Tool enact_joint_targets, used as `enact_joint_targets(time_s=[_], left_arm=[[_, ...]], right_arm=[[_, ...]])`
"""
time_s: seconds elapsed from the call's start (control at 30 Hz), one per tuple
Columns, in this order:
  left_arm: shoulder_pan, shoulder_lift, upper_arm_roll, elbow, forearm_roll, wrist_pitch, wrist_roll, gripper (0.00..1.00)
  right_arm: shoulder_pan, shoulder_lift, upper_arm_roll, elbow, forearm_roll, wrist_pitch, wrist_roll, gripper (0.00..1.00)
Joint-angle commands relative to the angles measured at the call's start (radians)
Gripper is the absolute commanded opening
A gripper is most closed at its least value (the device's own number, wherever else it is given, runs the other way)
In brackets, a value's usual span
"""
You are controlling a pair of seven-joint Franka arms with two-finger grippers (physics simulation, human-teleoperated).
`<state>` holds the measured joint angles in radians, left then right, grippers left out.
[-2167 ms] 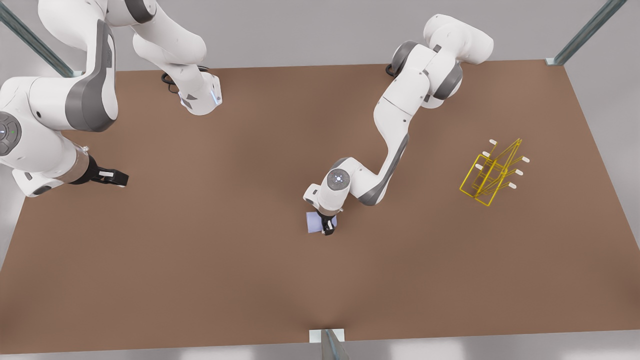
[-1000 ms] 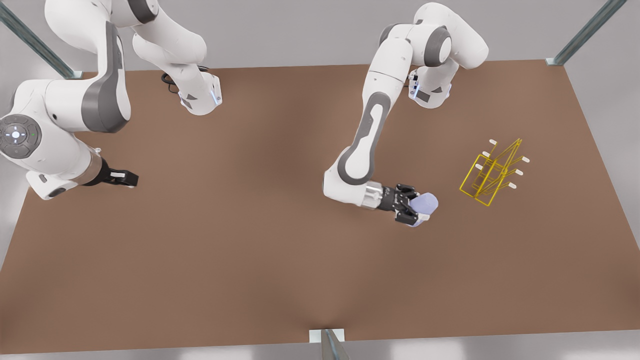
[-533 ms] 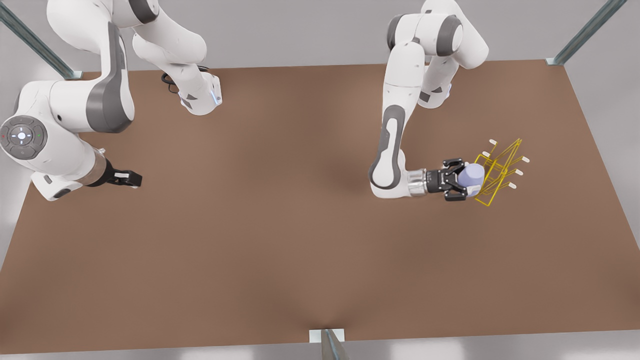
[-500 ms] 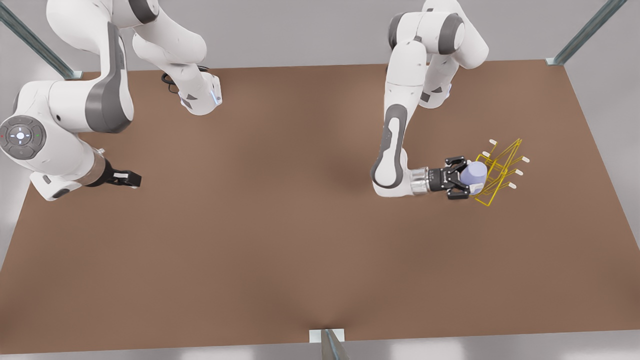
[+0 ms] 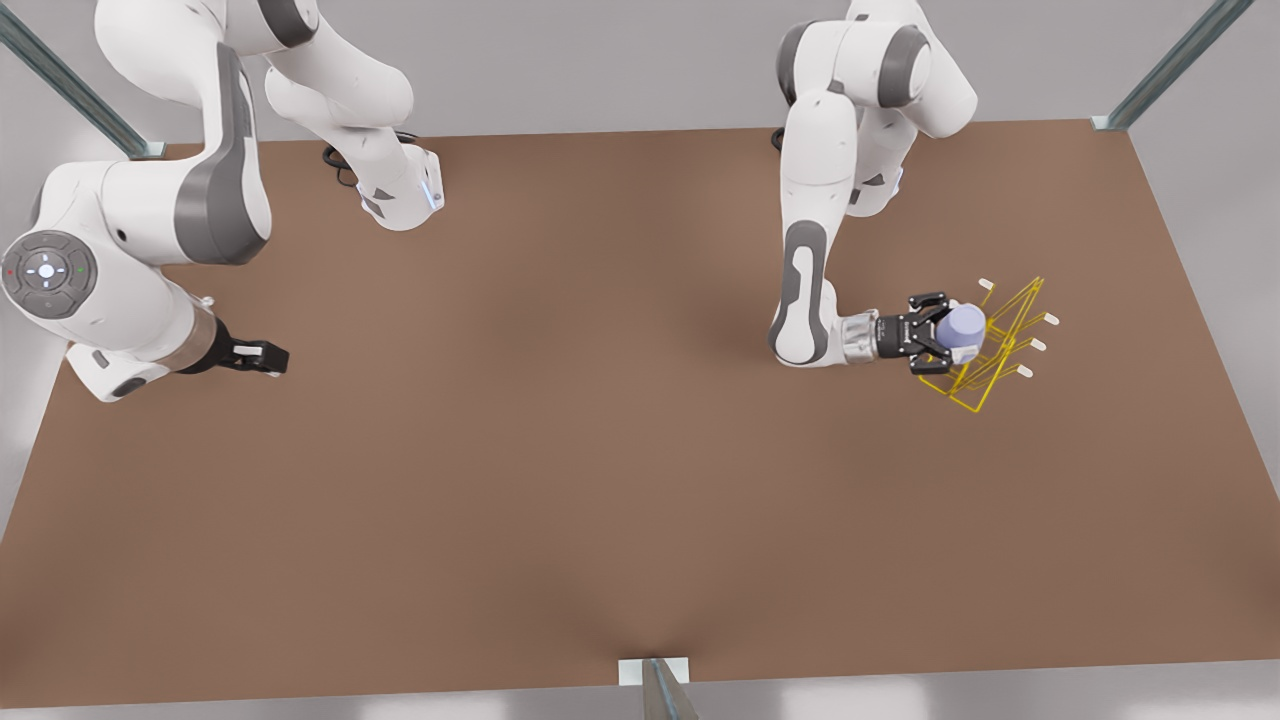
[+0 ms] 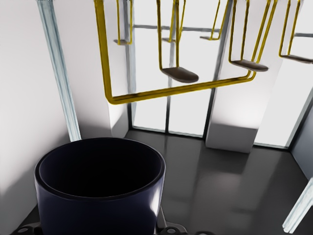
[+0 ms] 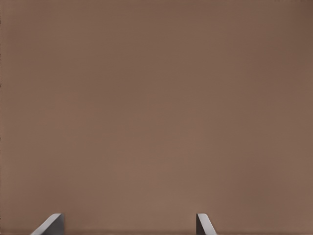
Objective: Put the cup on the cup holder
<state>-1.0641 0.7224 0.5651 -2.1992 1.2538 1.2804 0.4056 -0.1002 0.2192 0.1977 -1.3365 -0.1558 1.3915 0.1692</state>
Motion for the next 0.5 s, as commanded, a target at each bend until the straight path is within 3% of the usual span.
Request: enact_joint_targets(time_s=[0.0, 0.47], left_arm=[[0.003, 0.003, -0.002, -0.005, -0.03, 0.054, -0.243, 0.62], [0.016, 0.015, -0.001, -0.059, -0.067, 0.189, -0.403, 0.62]], right_arm=[[0.001, -0.001, 0.002, 0.0, 0.005, 0.0, 0.001, 1.0], [0.001, 0.003, 0.002, 0.0, 0.002, 0.0, 0.0, 1.0]])
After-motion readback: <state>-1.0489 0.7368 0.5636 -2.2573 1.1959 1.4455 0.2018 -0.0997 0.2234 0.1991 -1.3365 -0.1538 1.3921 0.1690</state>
